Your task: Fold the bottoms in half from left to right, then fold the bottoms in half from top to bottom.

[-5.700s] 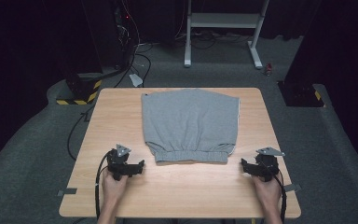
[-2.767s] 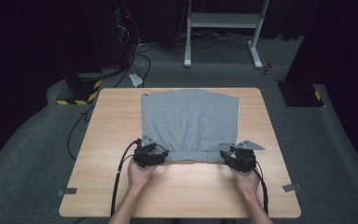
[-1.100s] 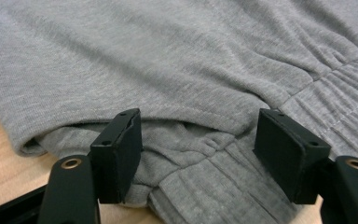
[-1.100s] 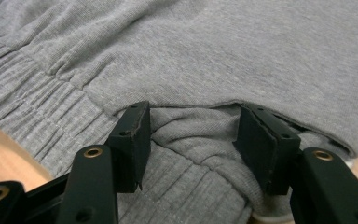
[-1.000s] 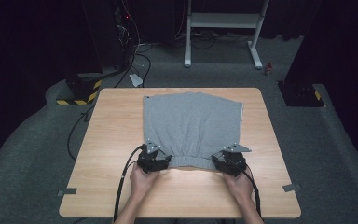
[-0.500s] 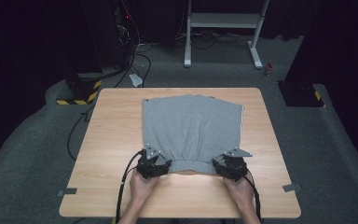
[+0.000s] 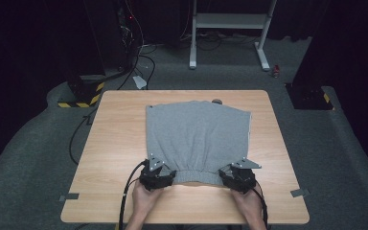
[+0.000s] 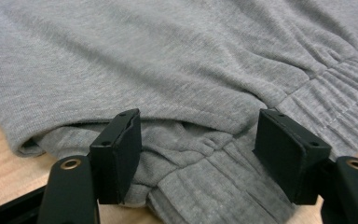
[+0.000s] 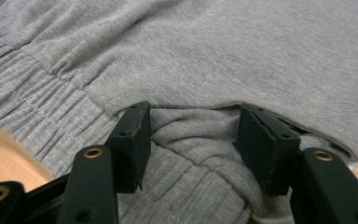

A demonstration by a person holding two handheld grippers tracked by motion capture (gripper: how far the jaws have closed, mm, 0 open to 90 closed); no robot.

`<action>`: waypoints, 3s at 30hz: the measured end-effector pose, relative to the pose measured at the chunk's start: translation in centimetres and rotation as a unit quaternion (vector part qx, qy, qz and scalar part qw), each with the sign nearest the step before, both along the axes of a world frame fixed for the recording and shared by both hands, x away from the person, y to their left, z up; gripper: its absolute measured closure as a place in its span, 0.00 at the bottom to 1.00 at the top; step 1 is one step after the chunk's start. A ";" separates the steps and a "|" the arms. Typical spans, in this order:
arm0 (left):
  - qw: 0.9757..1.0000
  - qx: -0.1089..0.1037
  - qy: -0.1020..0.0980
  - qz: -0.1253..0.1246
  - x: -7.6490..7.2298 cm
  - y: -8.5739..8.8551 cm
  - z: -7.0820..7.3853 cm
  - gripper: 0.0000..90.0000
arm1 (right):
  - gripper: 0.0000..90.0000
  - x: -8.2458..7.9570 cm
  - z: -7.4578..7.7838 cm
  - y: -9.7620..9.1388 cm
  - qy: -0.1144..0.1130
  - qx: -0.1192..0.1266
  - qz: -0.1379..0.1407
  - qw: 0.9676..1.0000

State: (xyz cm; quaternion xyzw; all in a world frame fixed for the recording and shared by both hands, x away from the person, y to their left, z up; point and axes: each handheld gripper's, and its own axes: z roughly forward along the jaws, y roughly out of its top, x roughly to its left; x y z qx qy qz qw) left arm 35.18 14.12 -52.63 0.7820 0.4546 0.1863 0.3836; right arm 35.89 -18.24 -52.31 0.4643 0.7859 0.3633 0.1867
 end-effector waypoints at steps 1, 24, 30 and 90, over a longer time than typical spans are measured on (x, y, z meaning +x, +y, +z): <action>1.000 -0.001 0.001 0.000 -0.2 0.0 0.0 0.35 | 0.49 -0.1 0.0 0.0 -0.001 -0.001 0.002 1.000; 1.000 -0.002 0.000 -0.007 -3.7 0.2 0.0 0.35 | 0.50 -3.4 0.0 -0.2 -0.001 0.001 0.015 1.000; 1.000 0.000 0.000 -0.010 -5.1 0.2 0.0 0.35 | 0.51 -4.1 0.0 -0.2 -0.001 0.001 0.020 1.000; 0.992 -0.032 0.084 0.086 6.4 8.0 2.6 0.37 | 0.59 -4.2 1.9 14.7 -0.011 0.031 0.245 0.969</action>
